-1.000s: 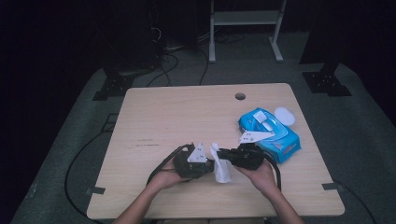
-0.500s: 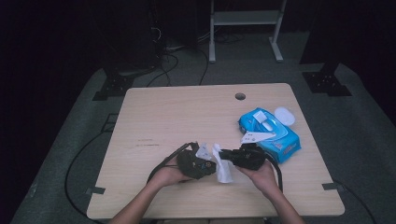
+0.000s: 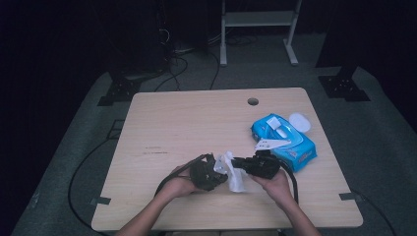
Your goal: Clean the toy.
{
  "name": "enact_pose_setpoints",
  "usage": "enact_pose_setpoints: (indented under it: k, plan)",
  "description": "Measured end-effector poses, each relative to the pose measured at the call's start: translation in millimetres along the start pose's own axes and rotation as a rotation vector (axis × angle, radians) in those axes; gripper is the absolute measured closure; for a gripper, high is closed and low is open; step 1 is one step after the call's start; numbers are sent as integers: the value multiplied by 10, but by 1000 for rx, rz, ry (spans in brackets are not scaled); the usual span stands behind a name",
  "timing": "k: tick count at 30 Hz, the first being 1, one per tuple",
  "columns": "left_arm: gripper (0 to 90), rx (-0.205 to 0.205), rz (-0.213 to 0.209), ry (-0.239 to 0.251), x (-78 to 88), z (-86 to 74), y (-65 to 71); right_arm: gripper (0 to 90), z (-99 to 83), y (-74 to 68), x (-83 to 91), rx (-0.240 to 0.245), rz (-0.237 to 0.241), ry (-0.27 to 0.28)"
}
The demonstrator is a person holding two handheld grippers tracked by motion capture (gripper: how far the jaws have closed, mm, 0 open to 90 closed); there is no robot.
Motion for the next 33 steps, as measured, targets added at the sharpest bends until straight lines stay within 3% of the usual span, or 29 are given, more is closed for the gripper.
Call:
enact_pose_setpoints:
  k: [2, 4, 7, 10, 13, 14, 17, 19, 24, 30, 33]
  plan:
    - [632, 16, -10, 51, 49, 2, -10, 837, 13, -38, -8, 5, 26, 1]
    - [634, 7, 12, 85, 87, 7, -4, 837, 39, -107, -24, 21, 58, -5]
    - [635, 2, 7, 149, 154, 24, 12, 837, 98, -234, -41, 50, 90, -10]
    - [641, 6, 27, 198, 196, 40, 21, 838, 157, -296, -17, 72, 99, 4]
    - [646, 9, 28, 244, 272, 54, 16, 838, 169, -239, 36, 68, 79, 16]
    - [648, 6, 26, 249, 282, 55, 17, 838, 155, -199, 63, 45, 84, 24]
    - [650, 11, 23, 277, 320, 62, 14, 838, 118, -119, 83, 38, 50, 10]
    - [651, 10, 28, 282, 326, 63, 17, 838, 100, -80, 90, 13, 58, 18]
    - [653, 18, 28, 300, 347, 50, 14, 838, 149, -157, 101, 36, 84, 40]
    - [655, 32, 29, 317, 384, 29, -5, 838, -1, -15, 32, -11, 61, -7]
    - [656, 28, 30, 318, 382, 34, -4, 838, 50, -58, 41, -9, 76, 15]
Point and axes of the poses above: each handheld gripper's, and its own axes: x roughly backward along the jaws, z roughly out of its top, y roughly to its right, the point moved 3 cm from there along -x, roughly forward along the jaws, and after that the axes turned 1 degree about z, right-handed, at the moved point
